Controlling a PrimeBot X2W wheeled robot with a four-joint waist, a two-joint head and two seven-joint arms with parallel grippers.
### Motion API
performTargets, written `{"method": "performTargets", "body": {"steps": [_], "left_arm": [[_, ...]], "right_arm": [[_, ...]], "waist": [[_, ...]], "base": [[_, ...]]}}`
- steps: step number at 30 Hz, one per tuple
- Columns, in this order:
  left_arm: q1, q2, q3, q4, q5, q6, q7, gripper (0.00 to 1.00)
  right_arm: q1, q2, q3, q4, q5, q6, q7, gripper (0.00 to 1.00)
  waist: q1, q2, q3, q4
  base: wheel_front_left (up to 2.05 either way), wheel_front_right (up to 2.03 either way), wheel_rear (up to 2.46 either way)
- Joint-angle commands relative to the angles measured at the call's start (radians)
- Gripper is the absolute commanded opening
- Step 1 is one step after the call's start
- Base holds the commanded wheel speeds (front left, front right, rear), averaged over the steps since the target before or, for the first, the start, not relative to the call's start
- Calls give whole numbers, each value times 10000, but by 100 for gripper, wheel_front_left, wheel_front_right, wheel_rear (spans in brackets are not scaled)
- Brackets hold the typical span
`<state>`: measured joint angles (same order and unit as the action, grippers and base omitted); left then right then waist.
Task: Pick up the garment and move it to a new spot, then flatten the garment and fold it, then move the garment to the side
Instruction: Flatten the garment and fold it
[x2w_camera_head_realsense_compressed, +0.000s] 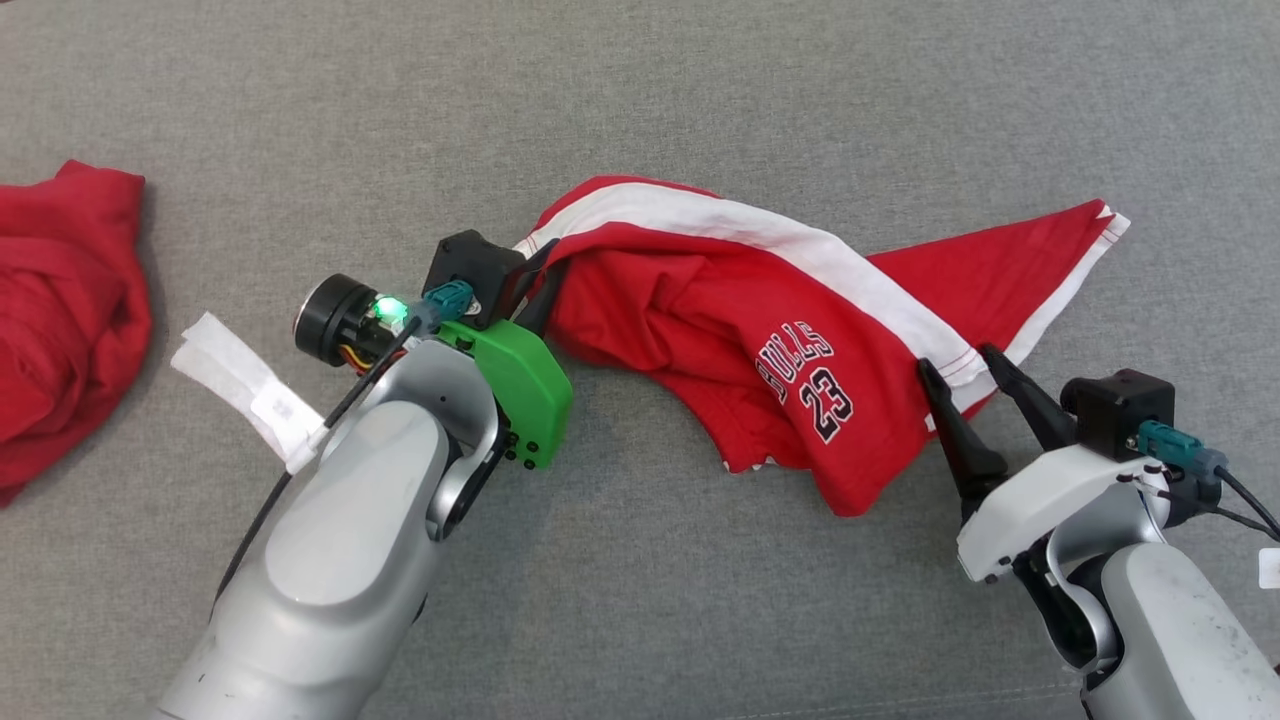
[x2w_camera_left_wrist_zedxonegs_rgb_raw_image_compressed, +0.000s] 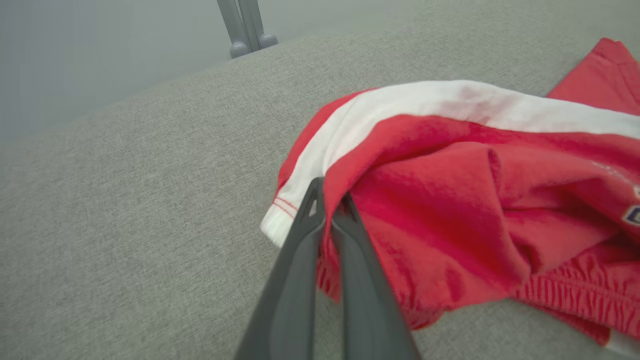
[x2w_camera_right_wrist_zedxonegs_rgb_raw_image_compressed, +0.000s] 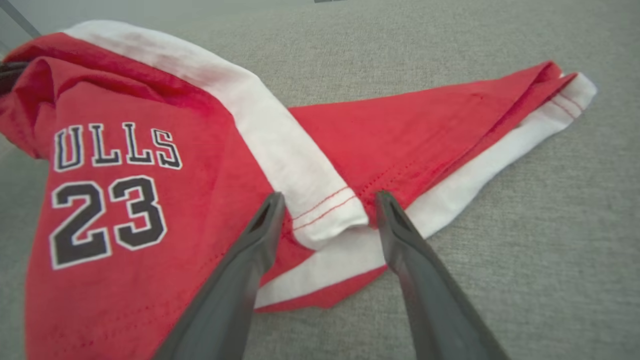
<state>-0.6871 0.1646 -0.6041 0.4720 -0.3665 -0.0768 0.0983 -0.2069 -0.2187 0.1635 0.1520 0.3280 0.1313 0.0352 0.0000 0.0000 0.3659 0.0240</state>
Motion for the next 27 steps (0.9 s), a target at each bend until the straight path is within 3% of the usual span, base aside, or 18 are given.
{"method": "performTargets", "body": {"steps": [1, 8, 15, 21, 27], "left_arm": [[135, 70, 10, -115, 82, 92, -139, 0], [320, 319, 185, -948, 340, 567, -969, 0], [51, 790, 532, -2640, 904, 1242, -1987, 0], [-681, 1132, 957, -4429, 1443, 1745, -2466, 0], [-1420, 1451, 1384, -5925, 1630, 1963, -2075, 0]], "right_arm": [[-124, -52, 9, -23, 112, -11, 22, 0], [-153, -169, -431, -790, -80, -11, -407, 0], [-1090, -675, -1486, -2425, -703, -12, -1000, 0], [-2419, -1225, -2202, -3741, -1049, -15, -690, 0], [-3554, -1572, -2530, -4469, -869, -17, 85, 0]], "waist": [[0, 0, -15, 47], [0, 0, -238, 80], [0, 0, -880, 21], [0, 0, -1583, 107], [0, 0, -1936, 136]], "base": [[0, 0, 0], [0, 0, 0], [0, 0, 0], [0, 0, 0], [0, 0, 0]]}}
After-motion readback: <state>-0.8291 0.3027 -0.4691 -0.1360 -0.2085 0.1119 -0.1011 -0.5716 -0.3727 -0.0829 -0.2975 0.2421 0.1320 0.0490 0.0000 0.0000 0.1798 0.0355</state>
